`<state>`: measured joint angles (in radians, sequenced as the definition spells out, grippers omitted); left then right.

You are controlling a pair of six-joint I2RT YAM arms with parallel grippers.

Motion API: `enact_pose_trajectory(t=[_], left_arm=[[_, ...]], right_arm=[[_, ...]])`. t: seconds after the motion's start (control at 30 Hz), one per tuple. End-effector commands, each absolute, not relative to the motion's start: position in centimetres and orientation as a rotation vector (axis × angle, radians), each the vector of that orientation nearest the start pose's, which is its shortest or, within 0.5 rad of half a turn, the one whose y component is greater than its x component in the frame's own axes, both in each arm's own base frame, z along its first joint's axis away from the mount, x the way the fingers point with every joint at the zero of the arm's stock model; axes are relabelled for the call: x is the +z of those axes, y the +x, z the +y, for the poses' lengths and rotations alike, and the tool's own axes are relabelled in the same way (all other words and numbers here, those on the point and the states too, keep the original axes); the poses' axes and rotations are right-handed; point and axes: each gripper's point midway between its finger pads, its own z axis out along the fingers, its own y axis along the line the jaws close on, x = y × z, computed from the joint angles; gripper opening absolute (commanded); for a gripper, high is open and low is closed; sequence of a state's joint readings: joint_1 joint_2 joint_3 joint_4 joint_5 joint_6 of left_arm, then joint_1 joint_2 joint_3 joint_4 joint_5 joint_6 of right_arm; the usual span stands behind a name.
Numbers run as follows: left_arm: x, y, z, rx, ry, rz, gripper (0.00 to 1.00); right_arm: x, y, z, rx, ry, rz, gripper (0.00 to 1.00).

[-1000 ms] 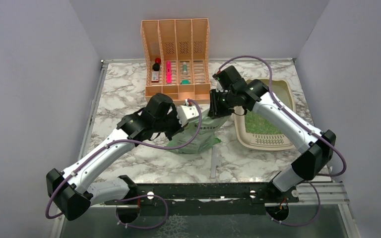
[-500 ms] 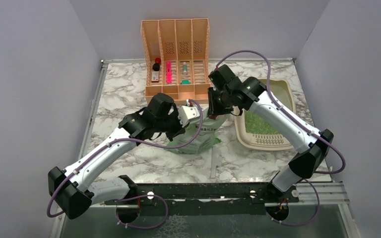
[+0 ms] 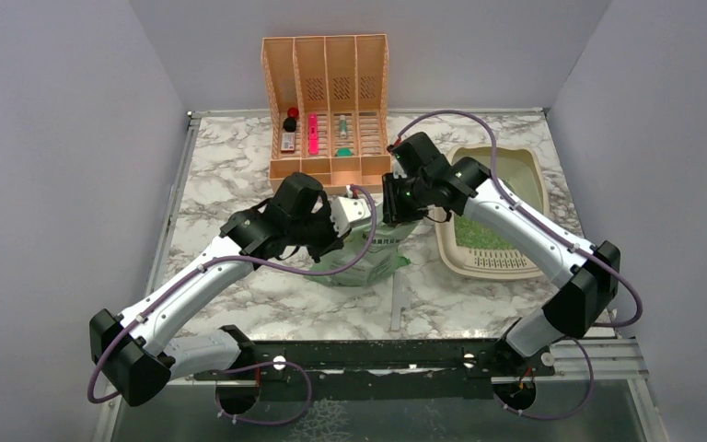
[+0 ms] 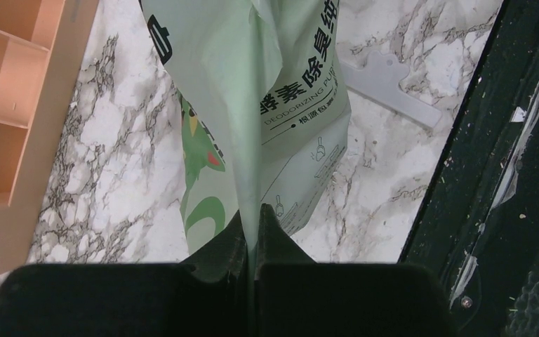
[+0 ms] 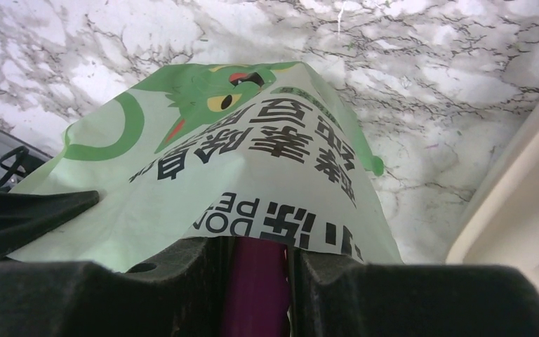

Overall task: Fill the litter box with clean litter
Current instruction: 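Scoop the cat litter from the cat litter bag.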

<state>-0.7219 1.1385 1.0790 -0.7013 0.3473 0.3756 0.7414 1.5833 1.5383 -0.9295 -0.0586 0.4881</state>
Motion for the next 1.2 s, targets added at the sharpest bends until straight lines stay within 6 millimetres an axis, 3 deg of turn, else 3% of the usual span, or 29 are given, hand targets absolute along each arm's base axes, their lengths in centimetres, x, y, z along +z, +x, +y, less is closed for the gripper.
enact_pose_trajectory(t=[0.0, 0.17, 0.27, 0.47, 0.63, 0.8, 1.03, 1.17], left_arm=[[21.4, 19.6, -23.7, -0.589, 1.368, 1.896, 0.0], [20.5, 20.3, -22.9, -0.514, 1.355, 1.926, 0.25], [20.0, 20.6, -22.6, -0.484, 1.357, 1.925, 0.39], [18.9, 20.9, -22.9, -0.489, 1.37, 1.923, 0.46], [18.4, 20.3, -23.2, -0.535, 1.383, 1.937, 0.26], [18.7, 20.4, -23.1, -0.522, 1.377, 1.927, 0.01], [19.2, 21.9, -22.8, -0.437, 1.359, 1.918, 0.0], [20.5, 22.9, -23.6, -0.428, 1.352, 1.872, 0.0]], right_arm=[[17.8, 22.3, 31.4, 0.836, -0.468, 2.696, 0.01], [20.5, 21.3, 32.8, 1.032, -0.524, 2.59, 0.01], [21.0, 20.6, 33.2, 1.13, -0.551, 2.563, 0.01], [21.0, 20.3, 33.3, 1.242, -0.525, 2.528, 0.01], [21.3, 21.0, 32.2, 1.377, -0.415, 2.481, 0.01], [23.2, 21.4, 31.0, 1.576, -0.295, 2.357, 0.01], [25.1, 22.5, 28.8, 1.678, -0.12, 2.205, 0.01], [26.2, 22.9, 27.3, 1.718, -0.026, 2.127, 0.01]])
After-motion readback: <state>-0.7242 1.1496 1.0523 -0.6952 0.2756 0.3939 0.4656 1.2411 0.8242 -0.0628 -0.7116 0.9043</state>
